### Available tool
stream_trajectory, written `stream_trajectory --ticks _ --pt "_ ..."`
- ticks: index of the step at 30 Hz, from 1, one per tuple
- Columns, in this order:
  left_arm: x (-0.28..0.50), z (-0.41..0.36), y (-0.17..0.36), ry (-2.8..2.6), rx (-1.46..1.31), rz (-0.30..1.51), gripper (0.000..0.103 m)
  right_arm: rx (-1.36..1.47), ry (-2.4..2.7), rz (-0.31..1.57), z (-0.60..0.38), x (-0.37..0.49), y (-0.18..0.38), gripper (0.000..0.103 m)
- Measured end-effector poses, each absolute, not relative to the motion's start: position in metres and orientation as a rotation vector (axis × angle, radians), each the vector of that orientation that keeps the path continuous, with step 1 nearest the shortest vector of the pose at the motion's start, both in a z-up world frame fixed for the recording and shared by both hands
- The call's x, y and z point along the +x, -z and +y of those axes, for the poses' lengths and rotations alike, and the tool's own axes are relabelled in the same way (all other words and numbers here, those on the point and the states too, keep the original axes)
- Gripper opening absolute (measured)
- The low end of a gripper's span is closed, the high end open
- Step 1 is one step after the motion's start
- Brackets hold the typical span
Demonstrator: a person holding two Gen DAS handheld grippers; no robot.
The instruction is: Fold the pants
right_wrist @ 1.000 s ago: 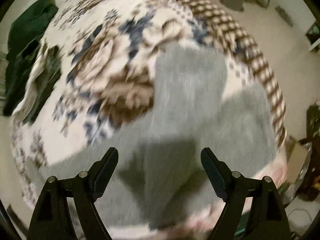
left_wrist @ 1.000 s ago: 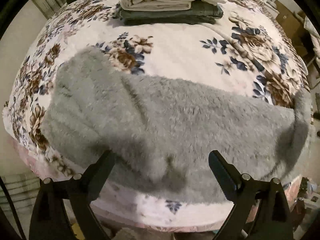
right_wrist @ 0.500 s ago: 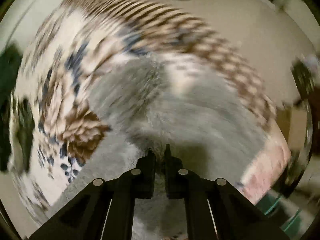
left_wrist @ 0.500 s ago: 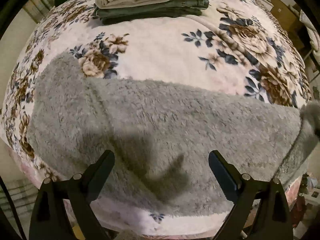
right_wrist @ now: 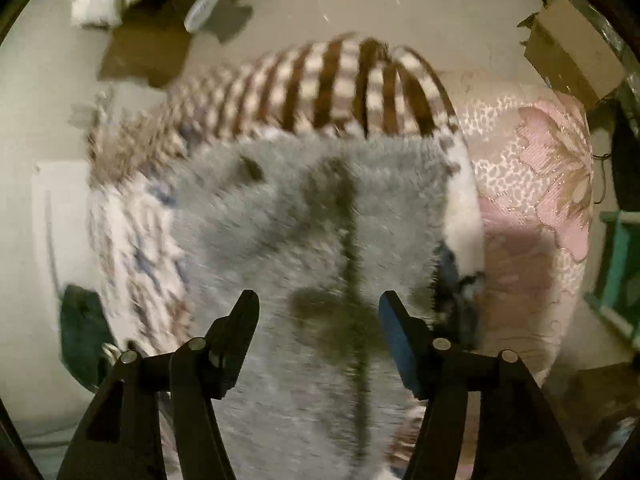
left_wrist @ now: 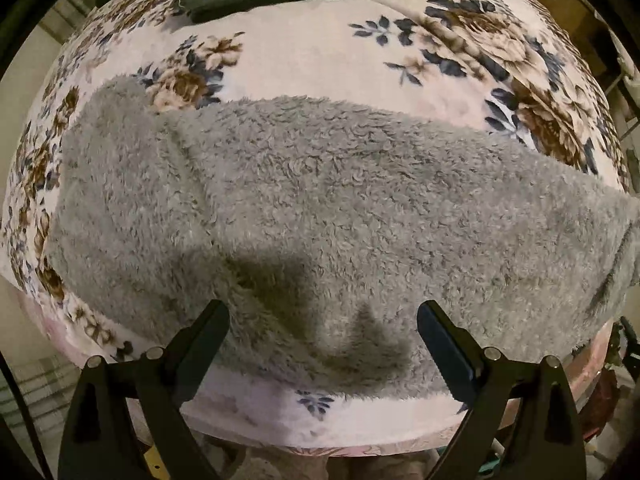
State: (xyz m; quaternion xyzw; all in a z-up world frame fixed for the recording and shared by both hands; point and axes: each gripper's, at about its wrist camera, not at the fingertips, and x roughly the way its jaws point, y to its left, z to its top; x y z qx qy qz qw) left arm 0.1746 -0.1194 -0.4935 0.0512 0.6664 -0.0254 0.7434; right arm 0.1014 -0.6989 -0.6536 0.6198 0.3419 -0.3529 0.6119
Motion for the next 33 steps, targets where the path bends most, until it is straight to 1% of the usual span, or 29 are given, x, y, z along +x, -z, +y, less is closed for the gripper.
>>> stream_trajectory --ticks 2,3,6,7,8,9,10,12,14,16,19,21,22,23,24,25,27,28,29,30,32,33 --pt "0.175 -0.122 0.491 0.049 0.136 1.445 0.096 1.344 0.797 0.816 -0.693 0.117 0.641 0.065" --pt "0.176 -0.123 0.491 0.046 0.145 1.439 0.096 1.286 0.773 0.862 -0.689 0.132 0.639 0.065" --pt "0.178 -0.126 0.495 0.040 0.172 1.438 0.096 1.038 0.709 1.117 -0.674 0.197 0.648 0.065" --pt "0.179 -0.127 0.498 0.038 0.174 1.444 0.096 0.881 0.763 1.245 -0.664 0.218 0.655 0.057" --pt "0.180 -0.126 0.499 0.038 0.175 1.447 0.096 0.792 0.830 1.288 -0.662 0.223 0.657 0.038" --pt "0.180 -0.127 0.501 0.037 0.179 1.449 0.096 0.748 0.906 1.305 -0.664 0.217 0.656 0.032" --pt "0.180 -0.127 0.502 0.035 0.184 1.450 0.096 0.777 0.963 1.290 -0.669 0.204 0.655 0.032" --pt "0.180 -0.125 0.501 0.036 0.171 1.449 0.096 0.932 1.085 1.235 -0.685 0.154 0.654 0.032" --pt "0.179 -0.122 0.502 0.030 0.152 1.450 0.096 1.115 1.072 1.172 -0.691 0.120 0.661 0.033" --pt "0.177 -0.119 0.506 0.023 0.124 1.468 0.096 1.280 1.006 1.063 -0.694 0.090 0.665 0.033" --pt "0.174 -0.118 0.512 0.019 0.107 1.490 0.096 1.336 0.911 0.940 -0.698 0.078 0.663 0.034" --pt "0.171 -0.117 0.514 0.020 0.102 1.499 0.096 1.336 0.896 0.905 -0.707 0.080 0.667 0.048" --pt "0.171 -0.116 0.515 0.021 0.100 1.501 0.096 1.343 0.892 0.929 -0.712 0.085 0.676 0.054" --pt "0.170 -0.116 0.516 0.021 0.099 1.502 0.096 1.366 0.885 0.941 -0.715 0.089 0.687 0.050" --pt "0.169 -0.115 0.516 0.020 0.098 1.503 0.096 1.384 0.867 0.931 -0.719 0.091 0.694 0.036" --pt "0.169 -0.113 0.516 0.020 0.095 1.504 0.096 1.371 0.870 0.937 -0.717 0.097 0.696 0.006" --pt "0.169 -0.109 0.516 0.019 0.085 1.503 0.096 1.261 0.868 0.953 -0.711 0.115 0.680 0.006" --pt "0.169 -0.106 0.515 0.009 0.091 1.496 0.096 1.115 0.917 1.017 -0.709 0.127 0.669 0.006" --pt "0.168 -0.103 0.514 -0.001 0.093 1.487 0.096 1.027 0.978 1.075 -0.712 0.134 0.669 0.006" --pt "0.169 -0.097 0.512 -0.011 0.078 1.476 0.096 1.002 1.019 1.121 -0.713 0.134 0.671 0.009" --pt "0.172 -0.088 0.511 -0.028 0.052 1.468 0.096 1.051 1.007 1.257 -0.714 0.140 0.688 0.036" --pt "0.174 -0.081 0.510 -0.033 0.033 1.467 0.096 1.062 0.985 1.295 -0.709 0.142 0.689 0.039"
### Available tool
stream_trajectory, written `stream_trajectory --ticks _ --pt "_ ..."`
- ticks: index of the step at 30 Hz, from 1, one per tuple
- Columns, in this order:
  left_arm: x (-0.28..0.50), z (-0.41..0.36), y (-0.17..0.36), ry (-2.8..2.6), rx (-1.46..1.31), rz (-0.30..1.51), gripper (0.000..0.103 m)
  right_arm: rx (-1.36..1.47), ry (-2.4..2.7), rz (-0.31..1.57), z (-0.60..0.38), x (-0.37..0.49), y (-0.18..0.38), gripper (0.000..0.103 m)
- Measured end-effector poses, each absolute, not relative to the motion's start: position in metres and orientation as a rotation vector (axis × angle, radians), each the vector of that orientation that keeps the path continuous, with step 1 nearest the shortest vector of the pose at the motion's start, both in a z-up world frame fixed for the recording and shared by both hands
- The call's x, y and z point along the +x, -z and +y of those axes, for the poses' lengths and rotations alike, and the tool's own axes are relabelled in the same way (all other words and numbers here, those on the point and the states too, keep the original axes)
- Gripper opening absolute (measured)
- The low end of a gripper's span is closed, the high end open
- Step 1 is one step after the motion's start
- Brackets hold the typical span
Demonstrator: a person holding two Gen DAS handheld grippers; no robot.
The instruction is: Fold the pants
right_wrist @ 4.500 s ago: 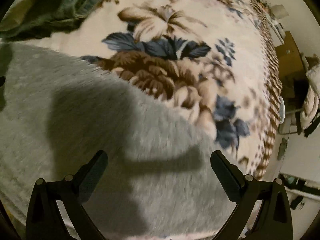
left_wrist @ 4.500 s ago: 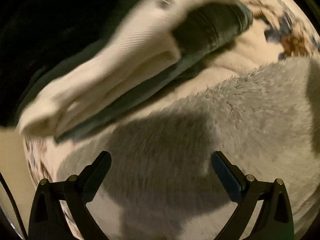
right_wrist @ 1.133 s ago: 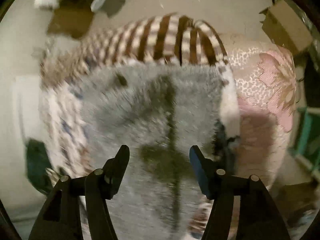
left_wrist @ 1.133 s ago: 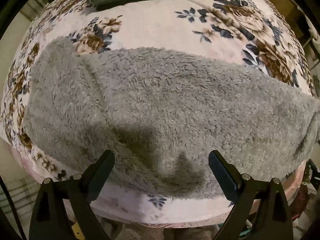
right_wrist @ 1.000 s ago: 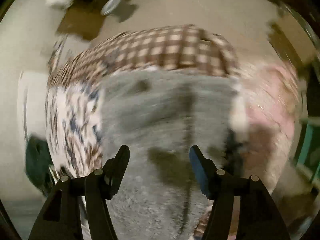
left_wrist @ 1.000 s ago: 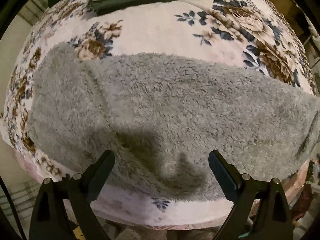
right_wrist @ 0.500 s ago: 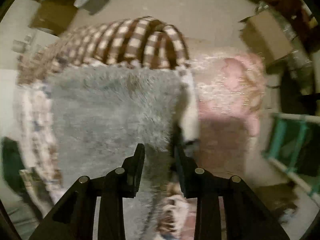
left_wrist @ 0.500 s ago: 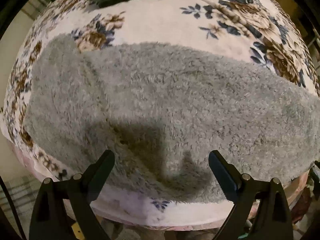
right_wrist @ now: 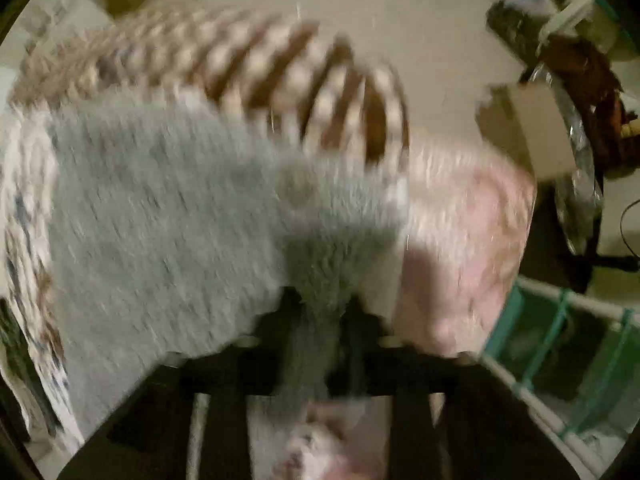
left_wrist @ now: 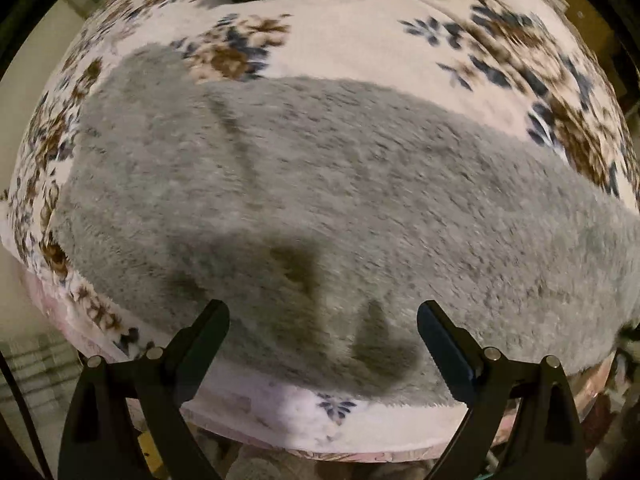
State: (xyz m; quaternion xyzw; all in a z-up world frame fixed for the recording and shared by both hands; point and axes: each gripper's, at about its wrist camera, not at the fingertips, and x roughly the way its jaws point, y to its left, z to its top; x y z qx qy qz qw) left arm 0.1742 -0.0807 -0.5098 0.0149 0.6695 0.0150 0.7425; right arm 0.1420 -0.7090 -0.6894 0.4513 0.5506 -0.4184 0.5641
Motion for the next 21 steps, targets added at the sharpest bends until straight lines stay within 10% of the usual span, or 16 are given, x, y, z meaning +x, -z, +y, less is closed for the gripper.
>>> stream_trajectory --ticks 7,21 --pt "0.207 -0.017 0.485 -0.084 -0.074 1.444 0.096 0.713 0.839 1.341 -0.579 0.183 0.616 0.069" --pt "0.360 0.075 0.515 -0.164 -0.187 1.599 0.096 0.624 0.435 1.494 -0.338 0.326 0.681 0.069"
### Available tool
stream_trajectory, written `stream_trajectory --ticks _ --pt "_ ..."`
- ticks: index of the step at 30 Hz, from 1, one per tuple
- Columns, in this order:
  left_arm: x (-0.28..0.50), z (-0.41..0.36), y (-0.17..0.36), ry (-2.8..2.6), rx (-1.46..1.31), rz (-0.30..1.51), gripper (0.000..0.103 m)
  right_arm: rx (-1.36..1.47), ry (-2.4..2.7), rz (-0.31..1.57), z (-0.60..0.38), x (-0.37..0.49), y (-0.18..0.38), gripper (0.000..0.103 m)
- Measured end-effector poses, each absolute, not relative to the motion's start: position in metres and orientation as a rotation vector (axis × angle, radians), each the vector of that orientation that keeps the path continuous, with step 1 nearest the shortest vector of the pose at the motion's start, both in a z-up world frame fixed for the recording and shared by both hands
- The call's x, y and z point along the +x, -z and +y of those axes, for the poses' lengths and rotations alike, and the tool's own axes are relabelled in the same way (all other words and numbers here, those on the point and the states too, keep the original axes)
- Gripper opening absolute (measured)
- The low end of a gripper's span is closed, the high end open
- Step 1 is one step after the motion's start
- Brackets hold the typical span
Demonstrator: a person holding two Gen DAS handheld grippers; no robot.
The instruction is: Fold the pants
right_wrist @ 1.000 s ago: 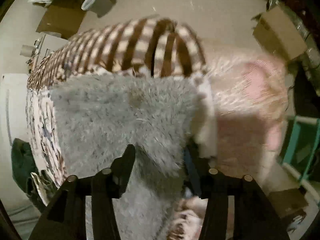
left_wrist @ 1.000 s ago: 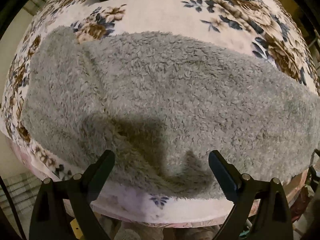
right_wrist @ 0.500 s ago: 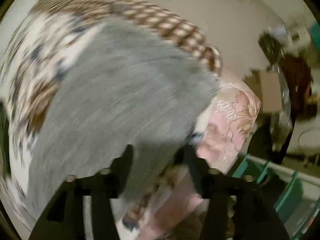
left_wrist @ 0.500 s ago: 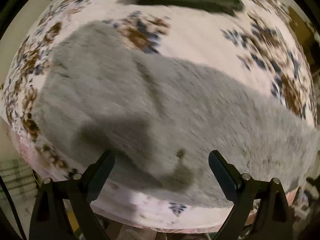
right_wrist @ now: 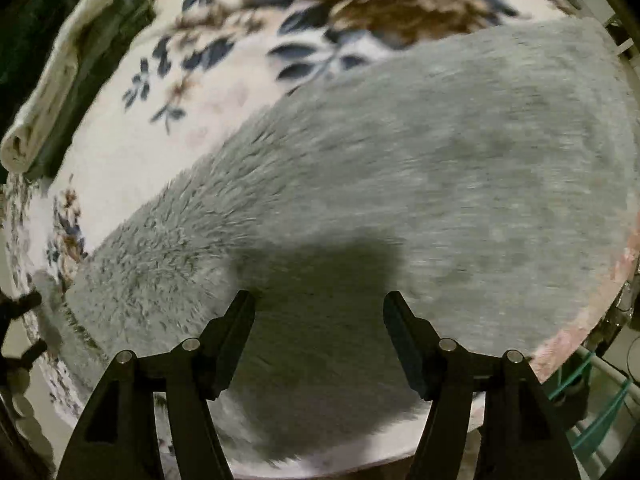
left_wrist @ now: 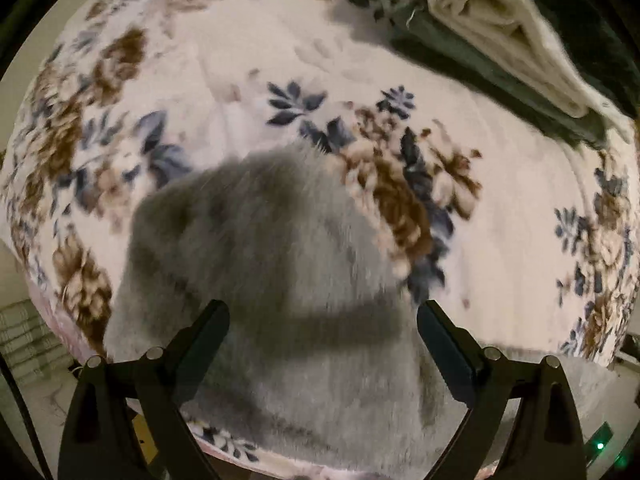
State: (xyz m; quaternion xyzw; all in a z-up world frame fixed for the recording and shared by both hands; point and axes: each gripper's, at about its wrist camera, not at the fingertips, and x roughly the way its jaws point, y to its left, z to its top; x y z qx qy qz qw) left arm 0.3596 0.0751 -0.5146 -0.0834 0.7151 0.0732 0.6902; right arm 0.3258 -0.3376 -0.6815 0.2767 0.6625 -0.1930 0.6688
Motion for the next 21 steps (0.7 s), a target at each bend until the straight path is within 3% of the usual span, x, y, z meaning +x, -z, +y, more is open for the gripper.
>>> stream_trajectory --ticks 2,3,4,6,7,14,21 --pt "0.373 0.072 0.536 -0.165 -0.129 1.651 0.096 0.600 0.457 1.519 -0.337 0.335 0.694 0.069" --pt "0.376 0.072 0.544 -0.156 -0.111 1.660 0.087 0.604 0.462 1.521 -0.335 0.336 0.697 0.069" --pt "0.377 0.072 0.550 -0.143 -0.097 1.654 0.045 0.608 0.472 1.523 -0.335 0.337 0.698 0.069" --pt "0.372 0.077 0.549 -0.117 -0.092 1.627 0.018 0.623 0.482 1.520 -0.335 0.337 0.697 0.069" --pt "0.364 0.083 0.539 -0.092 -0.121 1.572 0.011 0.626 0.484 1.517 -0.335 0.339 0.696 0.069" --pt "0.244 0.163 0.462 -0.155 -0.337 1.273 0.011 0.625 0.461 1.527 -0.345 0.316 0.678 0.069" --pt "0.136 0.234 0.531 -0.366 -0.720 1.408 0.016 0.638 0.348 1.577 -0.318 0.291 0.680 0.069"
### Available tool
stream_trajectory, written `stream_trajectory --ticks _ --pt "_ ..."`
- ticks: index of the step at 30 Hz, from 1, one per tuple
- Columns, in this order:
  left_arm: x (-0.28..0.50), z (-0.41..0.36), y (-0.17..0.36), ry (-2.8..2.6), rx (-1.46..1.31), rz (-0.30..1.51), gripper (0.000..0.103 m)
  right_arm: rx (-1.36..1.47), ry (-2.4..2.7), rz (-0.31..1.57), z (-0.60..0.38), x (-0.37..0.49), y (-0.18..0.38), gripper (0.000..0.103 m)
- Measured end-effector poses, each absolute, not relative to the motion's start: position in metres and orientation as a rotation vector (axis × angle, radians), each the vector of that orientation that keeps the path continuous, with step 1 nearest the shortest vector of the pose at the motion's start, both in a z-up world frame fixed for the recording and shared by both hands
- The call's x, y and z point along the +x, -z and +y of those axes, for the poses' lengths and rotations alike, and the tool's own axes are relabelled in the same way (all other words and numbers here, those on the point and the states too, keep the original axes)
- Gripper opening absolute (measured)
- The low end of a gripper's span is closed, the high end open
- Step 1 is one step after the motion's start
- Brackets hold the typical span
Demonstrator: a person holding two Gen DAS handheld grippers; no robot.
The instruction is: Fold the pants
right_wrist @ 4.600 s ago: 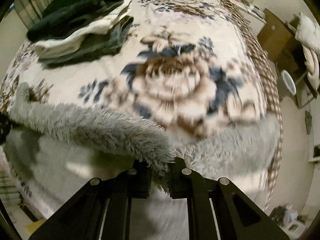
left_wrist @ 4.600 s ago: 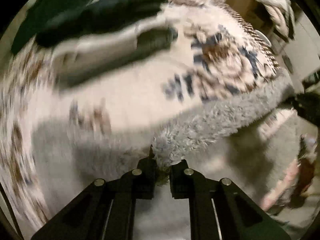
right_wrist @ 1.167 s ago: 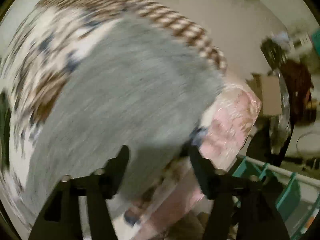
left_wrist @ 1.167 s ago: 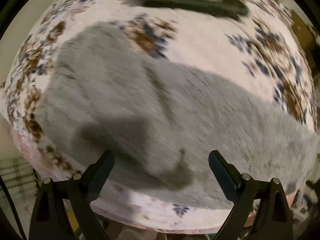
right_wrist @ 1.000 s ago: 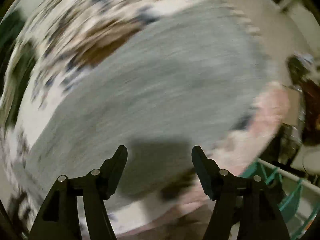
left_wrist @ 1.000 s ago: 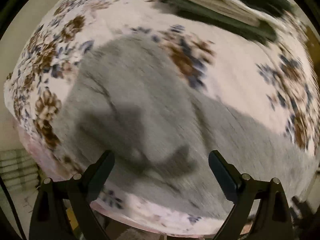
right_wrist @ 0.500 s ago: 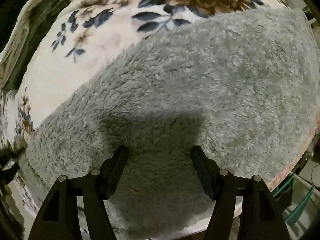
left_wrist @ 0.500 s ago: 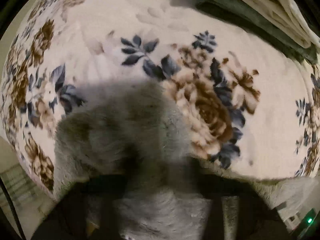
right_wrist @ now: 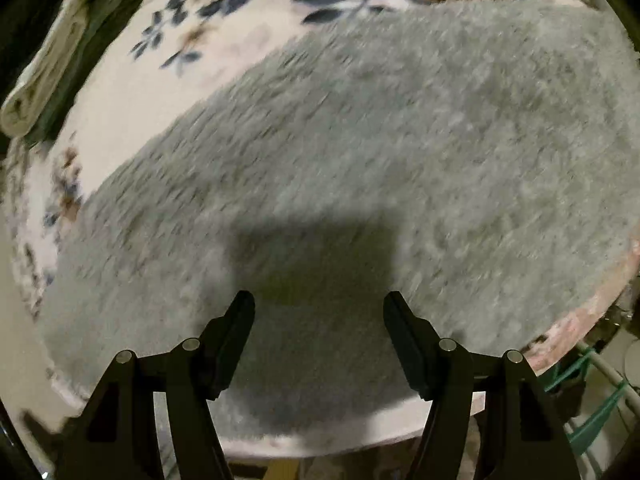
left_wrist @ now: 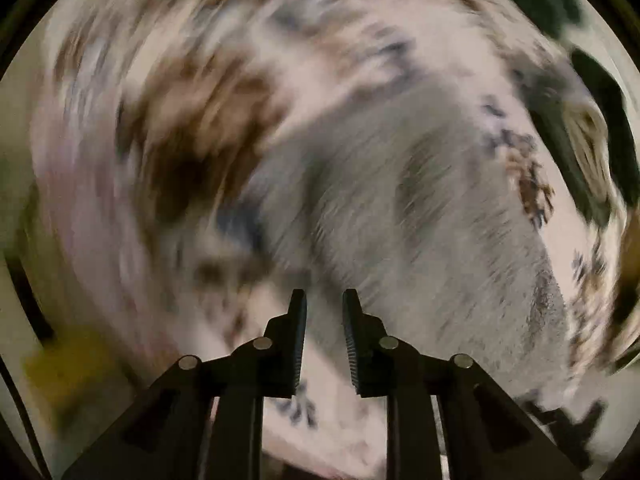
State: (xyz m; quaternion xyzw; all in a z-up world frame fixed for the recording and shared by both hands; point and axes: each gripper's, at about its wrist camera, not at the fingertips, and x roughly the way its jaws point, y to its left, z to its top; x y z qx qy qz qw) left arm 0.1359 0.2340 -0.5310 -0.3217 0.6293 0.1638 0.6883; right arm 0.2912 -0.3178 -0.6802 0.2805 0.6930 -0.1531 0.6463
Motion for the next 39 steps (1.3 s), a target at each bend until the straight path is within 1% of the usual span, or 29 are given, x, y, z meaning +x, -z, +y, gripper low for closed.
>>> stream_trajectory --ticks 2,3,5,6,7,10,14,16,18,19,20,23,24,25,26,27,28,33,35,36,37,38,39 --pt "0.110 0.244 0.538 -0.386 -0.823 1.405 0.021 0.668 0.313 1.561 -0.317 0.278 0.670 0.069" --pt "0.101 0.249 0.538 -0.396 -0.857 1.394 0.026 0.687 0.304 1.556 -0.316 0.269 0.666 0.069" --pt "0.093 0.257 0.535 -0.420 -0.893 1.356 0.031 0.756 0.303 1.556 -0.321 0.245 0.660 0.069" --pt "0.095 0.259 0.535 -0.416 -0.899 1.348 0.037 0.800 0.306 1.563 -0.320 0.230 0.660 0.069" --pt "0.100 0.263 0.537 -0.413 -0.907 1.342 0.038 0.859 0.315 1.574 -0.322 0.219 0.662 0.069" --pt "0.127 0.274 0.540 -0.386 -0.942 1.309 0.038 1.034 0.337 1.602 -0.327 0.188 0.678 0.069" --pt "0.164 0.286 0.539 -0.338 -0.944 1.272 0.039 1.179 0.341 1.568 -0.314 0.184 0.704 0.069" --pt "0.183 0.285 0.539 -0.325 -0.911 1.270 0.045 1.205 0.351 1.529 -0.313 0.183 0.712 0.069" --pt "0.193 0.285 0.541 -0.303 -0.917 1.268 0.047 1.218 0.357 1.484 -0.310 0.186 0.717 0.065" --pt "0.200 0.283 0.542 -0.299 -0.913 1.274 0.048 1.211 0.364 1.475 -0.309 0.187 0.718 0.053" --pt "0.201 0.284 0.541 -0.294 -0.927 1.274 0.048 1.209 0.362 1.469 -0.307 0.188 0.718 0.048" --pt "0.188 0.288 0.525 -0.232 -1.053 1.170 0.048 1.212 0.340 1.467 -0.300 0.193 0.714 0.048" --pt "0.181 0.289 0.515 -0.221 -1.069 1.124 0.054 1.192 0.327 1.469 -0.297 0.194 0.711 0.048" --pt "0.179 0.289 0.511 -0.227 -1.069 1.102 0.068 1.177 0.314 1.473 -0.294 0.197 0.710 0.049" --pt "0.177 0.290 0.509 -0.233 -1.067 1.091 0.075 1.170 0.308 1.477 -0.289 0.206 0.711 0.049" --pt "0.176 0.290 0.510 -0.240 -1.063 1.090 0.081 1.153 0.302 1.490 -0.287 0.207 0.712 0.049" --pt "0.180 0.290 0.517 -0.249 -1.054 1.111 0.081 1.149 0.304 1.498 -0.287 0.211 0.712 0.049" --pt "0.209 0.285 0.558 -0.271 -1.004 1.231 0.080 1.192 0.327 1.502 -0.287 0.213 0.726 0.049" --pt "0.217 0.282 0.559 -0.279 -0.966 1.223 0.077 1.167 0.328 1.489 -0.286 0.215 0.728 0.047" --pt "0.220 0.280 0.553 -0.281 -0.925 1.199 0.054 1.146 0.334 1.478 -0.289 0.211 0.724 0.043" --pt "0.224 0.275 0.544 -0.260 -0.874 1.177 0.020 1.131 0.337 1.464 -0.287 0.214 0.722 0.030" --pt "0.226 0.270 0.536 -0.241 -0.829 1.174 0.018 1.105 0.340 1.458 -0.285 0.217 0.718 0.025" --pt "0.226 0.266 0.526 -0.233 -0.788 1.151 0.018 1.078 0.339 1.454 -0.284 0.218 0.714 0.024"
